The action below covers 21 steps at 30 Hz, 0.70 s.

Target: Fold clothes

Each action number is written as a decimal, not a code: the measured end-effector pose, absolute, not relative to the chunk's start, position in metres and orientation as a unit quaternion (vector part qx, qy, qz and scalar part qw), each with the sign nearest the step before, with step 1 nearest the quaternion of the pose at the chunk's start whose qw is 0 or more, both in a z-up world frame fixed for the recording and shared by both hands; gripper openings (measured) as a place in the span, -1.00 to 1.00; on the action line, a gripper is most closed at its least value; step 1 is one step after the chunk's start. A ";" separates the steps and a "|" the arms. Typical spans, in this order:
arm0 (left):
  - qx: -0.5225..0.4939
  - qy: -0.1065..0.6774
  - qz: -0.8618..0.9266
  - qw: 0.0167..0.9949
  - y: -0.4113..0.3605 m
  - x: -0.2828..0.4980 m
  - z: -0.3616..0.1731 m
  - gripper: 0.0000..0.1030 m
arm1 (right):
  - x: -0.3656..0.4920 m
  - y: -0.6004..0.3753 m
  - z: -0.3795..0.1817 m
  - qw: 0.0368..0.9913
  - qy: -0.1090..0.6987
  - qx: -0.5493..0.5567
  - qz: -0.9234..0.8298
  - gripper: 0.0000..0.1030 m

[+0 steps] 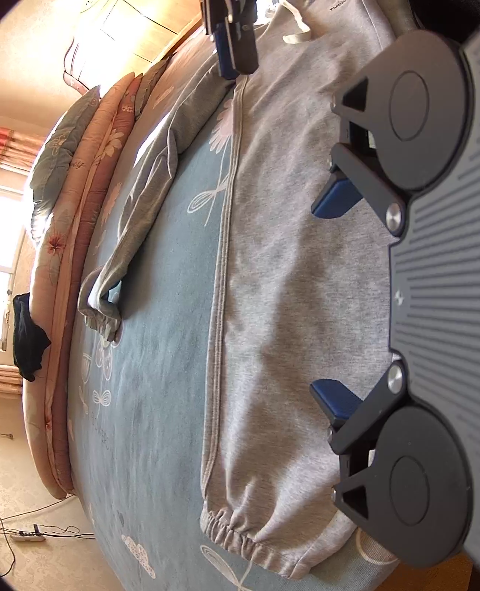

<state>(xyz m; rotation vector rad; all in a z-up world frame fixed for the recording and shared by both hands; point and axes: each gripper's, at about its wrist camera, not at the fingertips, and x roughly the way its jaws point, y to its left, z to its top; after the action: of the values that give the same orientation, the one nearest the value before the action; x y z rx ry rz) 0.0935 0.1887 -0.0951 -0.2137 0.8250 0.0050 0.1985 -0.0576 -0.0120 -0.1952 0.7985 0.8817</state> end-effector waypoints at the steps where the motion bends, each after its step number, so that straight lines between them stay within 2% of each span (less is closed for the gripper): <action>1: -0.108 0.410 0.003 0.905 0.190 0.095 -0.101 0.82 | 0.206 -0.049 -0.011 0.820 0.373 -0.100 0.422 -0.15; 8: -0.104 0.423 0.009 0.900 0.200 0.073 -0.101 0.83 | 0.271 0.046 -0.036 0.764 0.385 -0.163 0.492 -0.15; 12: -0.143 0.389 0.023 0.910 0.220 0.053 -0.087 0.83 | 0.293 0.084 -0.060 0.732 0.398 -0.182 0.522 -0.15; 16: -0.167 0.363 0.007 0.917 0.227 0.056 -0.082 0.83 | 0.297 0.097 -0.072 0.716 0.393 -0.196 0.543 -0.13; 21: -0.153 0.379 -0.017 0.913 0.214 0.080 -0.097 0.83 | 0.298 0.108 -0.083 0.697 0.381 -0.216 0.568 -0.13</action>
<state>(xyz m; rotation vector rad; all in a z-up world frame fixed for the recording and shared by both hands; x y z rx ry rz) 0.0802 0.2138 -0.0973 -0.3155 0.7805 -0.0359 0.2984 0.1077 -0.0831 -0.4818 0.8505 1.2671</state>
